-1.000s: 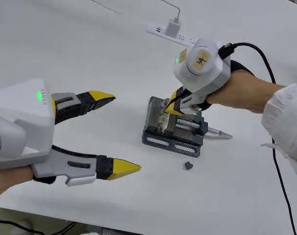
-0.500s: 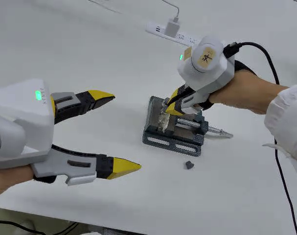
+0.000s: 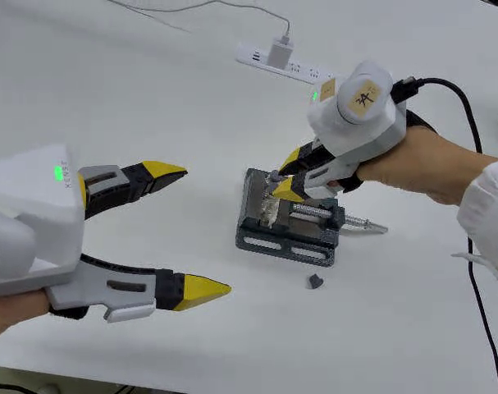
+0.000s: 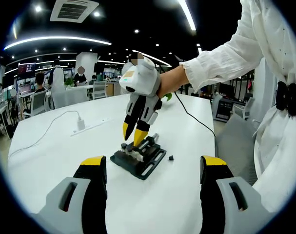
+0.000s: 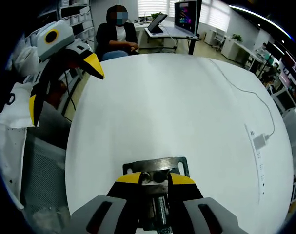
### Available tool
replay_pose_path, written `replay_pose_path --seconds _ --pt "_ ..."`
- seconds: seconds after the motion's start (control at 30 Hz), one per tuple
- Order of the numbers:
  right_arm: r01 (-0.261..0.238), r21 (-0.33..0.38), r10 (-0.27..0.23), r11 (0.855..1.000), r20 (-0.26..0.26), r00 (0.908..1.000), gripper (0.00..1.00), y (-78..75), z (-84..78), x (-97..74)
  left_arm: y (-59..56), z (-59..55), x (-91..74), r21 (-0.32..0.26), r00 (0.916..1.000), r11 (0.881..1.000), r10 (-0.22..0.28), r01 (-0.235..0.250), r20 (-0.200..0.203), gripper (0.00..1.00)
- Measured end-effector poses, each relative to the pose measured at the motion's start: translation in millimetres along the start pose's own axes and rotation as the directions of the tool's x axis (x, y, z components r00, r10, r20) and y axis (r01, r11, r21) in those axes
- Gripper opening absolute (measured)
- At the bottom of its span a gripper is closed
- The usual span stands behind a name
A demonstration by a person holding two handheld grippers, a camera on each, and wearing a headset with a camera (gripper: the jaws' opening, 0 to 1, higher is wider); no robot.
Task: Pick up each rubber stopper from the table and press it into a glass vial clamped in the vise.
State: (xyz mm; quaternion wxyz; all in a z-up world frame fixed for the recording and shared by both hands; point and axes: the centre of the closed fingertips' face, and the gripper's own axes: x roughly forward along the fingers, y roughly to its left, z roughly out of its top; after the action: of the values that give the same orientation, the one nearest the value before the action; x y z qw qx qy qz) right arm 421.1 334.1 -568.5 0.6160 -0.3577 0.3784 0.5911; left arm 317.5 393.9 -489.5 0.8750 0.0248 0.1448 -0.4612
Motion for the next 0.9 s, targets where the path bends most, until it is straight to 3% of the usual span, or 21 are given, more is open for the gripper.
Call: replay_pose_path --seconds 0.5,0.9 --pt "0.031 0.044 -0.035 0.999 0.103 0.9940 0.31 6.7 -5.7 -17.8 1.9 1.0 0.2 0.030 0.9994 0.999 -0.017 0.018 -0.032 0.77" --pt "0.053 0.115 -0.077 0.992 0.208 0.9752 0.42 20.8 -14.2 -34.2 1.5 2.6 2.9 0.060 0.9973 0.997 -0.042 0.046 -0.059 0.75"
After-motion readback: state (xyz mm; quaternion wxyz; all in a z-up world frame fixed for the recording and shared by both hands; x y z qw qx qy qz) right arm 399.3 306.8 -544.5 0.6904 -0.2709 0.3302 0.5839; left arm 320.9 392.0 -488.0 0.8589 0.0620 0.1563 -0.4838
